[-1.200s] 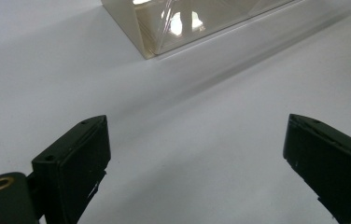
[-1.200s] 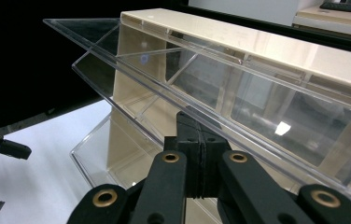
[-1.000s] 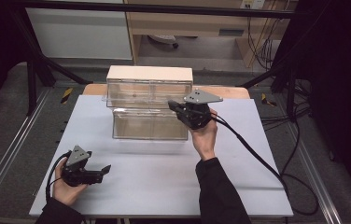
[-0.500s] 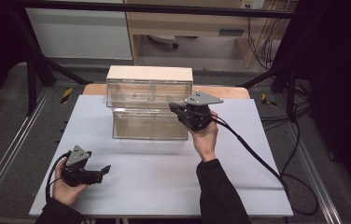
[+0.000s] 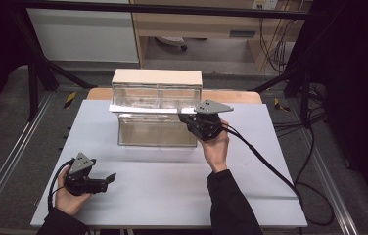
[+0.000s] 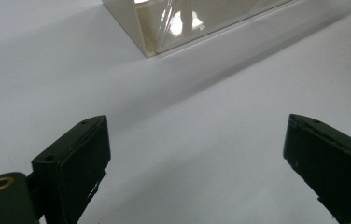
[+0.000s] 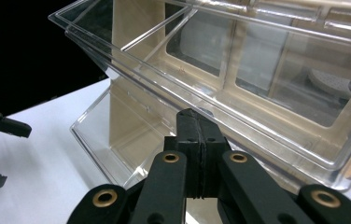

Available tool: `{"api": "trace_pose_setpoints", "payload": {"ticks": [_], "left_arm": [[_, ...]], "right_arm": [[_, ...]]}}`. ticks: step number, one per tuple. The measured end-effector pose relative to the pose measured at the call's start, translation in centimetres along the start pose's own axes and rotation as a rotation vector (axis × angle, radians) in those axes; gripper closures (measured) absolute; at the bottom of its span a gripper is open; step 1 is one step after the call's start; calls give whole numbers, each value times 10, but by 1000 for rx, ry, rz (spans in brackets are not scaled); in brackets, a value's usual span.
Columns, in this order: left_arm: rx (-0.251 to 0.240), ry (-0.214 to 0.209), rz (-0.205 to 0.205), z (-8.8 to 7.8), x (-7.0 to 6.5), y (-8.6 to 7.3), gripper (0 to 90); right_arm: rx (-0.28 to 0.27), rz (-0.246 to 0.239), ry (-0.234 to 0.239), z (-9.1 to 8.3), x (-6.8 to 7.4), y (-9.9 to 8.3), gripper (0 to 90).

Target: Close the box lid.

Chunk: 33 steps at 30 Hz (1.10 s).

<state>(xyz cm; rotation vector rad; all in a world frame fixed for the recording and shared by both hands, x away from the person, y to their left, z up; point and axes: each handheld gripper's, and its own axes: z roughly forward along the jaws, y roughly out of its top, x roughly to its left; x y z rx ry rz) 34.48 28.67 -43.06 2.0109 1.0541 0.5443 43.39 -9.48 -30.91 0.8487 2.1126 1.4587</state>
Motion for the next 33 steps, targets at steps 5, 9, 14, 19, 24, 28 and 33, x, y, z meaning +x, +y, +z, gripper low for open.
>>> {"api": "trace_pose_setpoints", "payload": {"ticks": [5,9,14,19,24,28,33], "left_arm": [[5,-1,7,0,0,0,73],[6,-1,6,0,0,0,73],[6,-6,2,0,1,-1,72],[6,-7,-4,1,1,-1,72],[14,-8,-3,1,1,-2,72],[16,-6,-2,2,1,-2,71],[24,-9,0,3,0,-2,70]], "right_arm": [[20,0,-6,3,2,-4,900],[25,-14,-3,0,5,-8,900],[36,-5,-3,-13,2,-14,845],[58,26,2,-27,-6,-25,626],[86,67,-19,-42,-19,-45,374],[129,96,-13,-53,-29,-63,223],[148,144,-9,-66,-39,-89,102]]}}
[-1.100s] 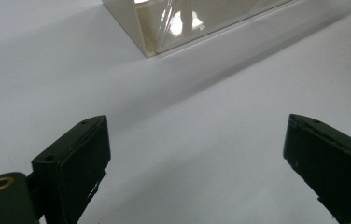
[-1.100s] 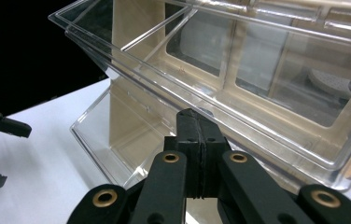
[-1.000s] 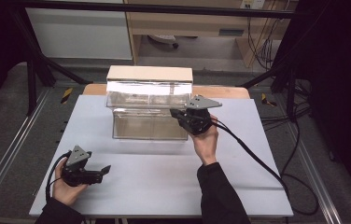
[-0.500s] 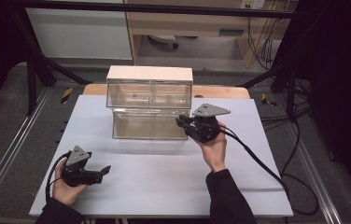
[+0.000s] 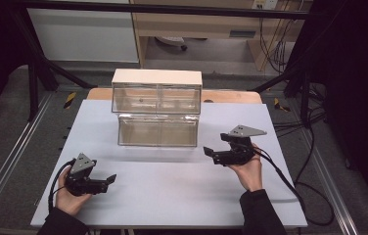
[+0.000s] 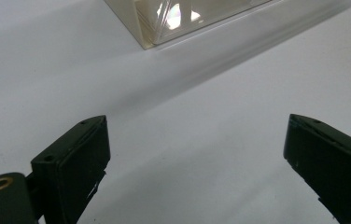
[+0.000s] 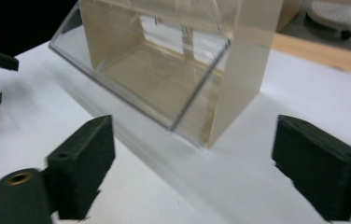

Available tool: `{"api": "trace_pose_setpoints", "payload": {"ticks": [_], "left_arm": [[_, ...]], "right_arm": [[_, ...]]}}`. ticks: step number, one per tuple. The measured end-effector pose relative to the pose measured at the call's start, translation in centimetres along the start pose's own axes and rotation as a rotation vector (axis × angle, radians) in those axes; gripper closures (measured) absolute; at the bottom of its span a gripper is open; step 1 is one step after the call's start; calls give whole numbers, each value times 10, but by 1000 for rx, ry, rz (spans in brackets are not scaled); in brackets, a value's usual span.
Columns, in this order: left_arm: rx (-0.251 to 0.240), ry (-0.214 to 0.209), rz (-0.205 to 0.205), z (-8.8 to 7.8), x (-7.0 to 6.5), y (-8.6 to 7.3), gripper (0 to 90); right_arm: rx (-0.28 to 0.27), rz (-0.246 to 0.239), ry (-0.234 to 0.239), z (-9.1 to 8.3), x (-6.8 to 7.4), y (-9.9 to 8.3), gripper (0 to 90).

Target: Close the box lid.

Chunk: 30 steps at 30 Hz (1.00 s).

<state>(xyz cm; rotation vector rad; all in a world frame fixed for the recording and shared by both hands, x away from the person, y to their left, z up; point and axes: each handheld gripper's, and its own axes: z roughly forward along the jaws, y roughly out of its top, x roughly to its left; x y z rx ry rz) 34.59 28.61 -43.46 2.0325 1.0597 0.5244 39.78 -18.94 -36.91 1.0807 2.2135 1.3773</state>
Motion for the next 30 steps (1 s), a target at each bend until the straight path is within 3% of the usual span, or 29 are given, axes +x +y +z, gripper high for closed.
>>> {"api": "trace_pose_setpoints", "payload": {"ticks": [5,15,24,30], "left_arm": [[4,-1,3,1,-1,0,67],[13,-7,6,2,-2,-1,64],[25,-18,11,3,-4,-1,62],[30,-21,14,4,-4,-1,61]], "right_arm": [[45,12,3,-2,-12,-27,42],[121,22,-5,-11,-27,-79,9],[132,34,9,-24,-34,-103,8],[122,27,7,-26,-35,-106,8]]}}
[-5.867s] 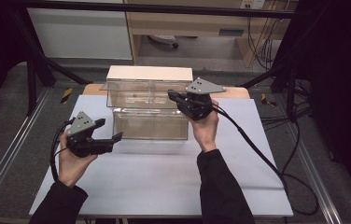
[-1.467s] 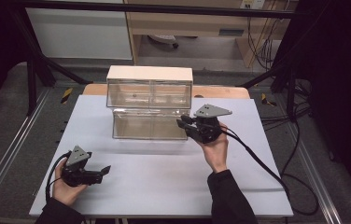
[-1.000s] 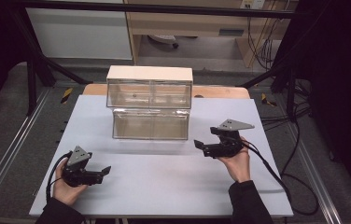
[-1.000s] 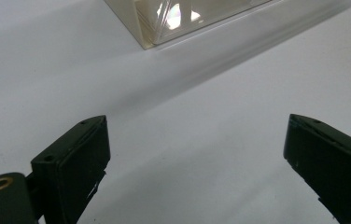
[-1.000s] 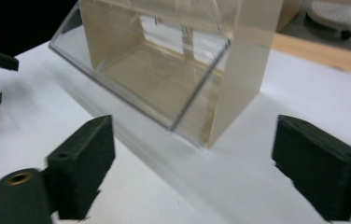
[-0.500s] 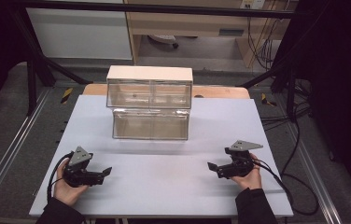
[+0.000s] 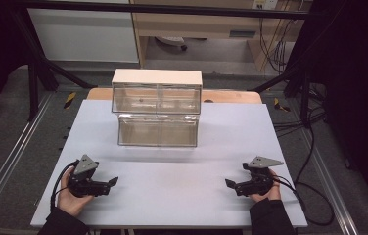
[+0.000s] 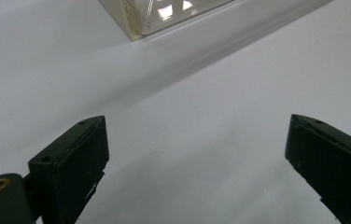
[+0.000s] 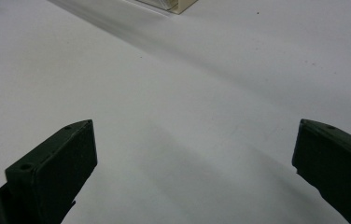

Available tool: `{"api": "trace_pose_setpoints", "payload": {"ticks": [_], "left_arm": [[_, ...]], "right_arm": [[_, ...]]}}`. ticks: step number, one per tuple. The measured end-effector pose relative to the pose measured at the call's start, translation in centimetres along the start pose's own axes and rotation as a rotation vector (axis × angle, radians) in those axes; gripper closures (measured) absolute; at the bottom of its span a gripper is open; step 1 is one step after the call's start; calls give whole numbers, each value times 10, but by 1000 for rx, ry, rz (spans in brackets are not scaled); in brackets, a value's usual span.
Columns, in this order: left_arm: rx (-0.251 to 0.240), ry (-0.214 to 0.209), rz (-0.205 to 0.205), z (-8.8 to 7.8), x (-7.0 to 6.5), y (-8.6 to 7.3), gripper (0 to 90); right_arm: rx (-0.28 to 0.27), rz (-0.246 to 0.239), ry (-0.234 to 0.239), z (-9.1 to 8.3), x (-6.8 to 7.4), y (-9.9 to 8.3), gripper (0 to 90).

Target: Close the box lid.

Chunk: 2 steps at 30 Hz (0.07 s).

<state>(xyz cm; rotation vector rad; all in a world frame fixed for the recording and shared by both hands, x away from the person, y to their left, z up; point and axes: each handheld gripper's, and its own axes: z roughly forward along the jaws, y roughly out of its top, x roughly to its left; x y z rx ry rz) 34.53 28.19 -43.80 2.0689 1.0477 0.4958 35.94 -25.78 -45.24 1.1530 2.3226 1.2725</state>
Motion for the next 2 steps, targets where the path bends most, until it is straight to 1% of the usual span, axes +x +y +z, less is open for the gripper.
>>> {"api": "trace_pose_setpoints", "payload": {"ticks": [2], "left_arm": [[-1,-1,-1,0,0,0,61]], "right_arm": [[1,-1,-2,0,0,0,8]]}}
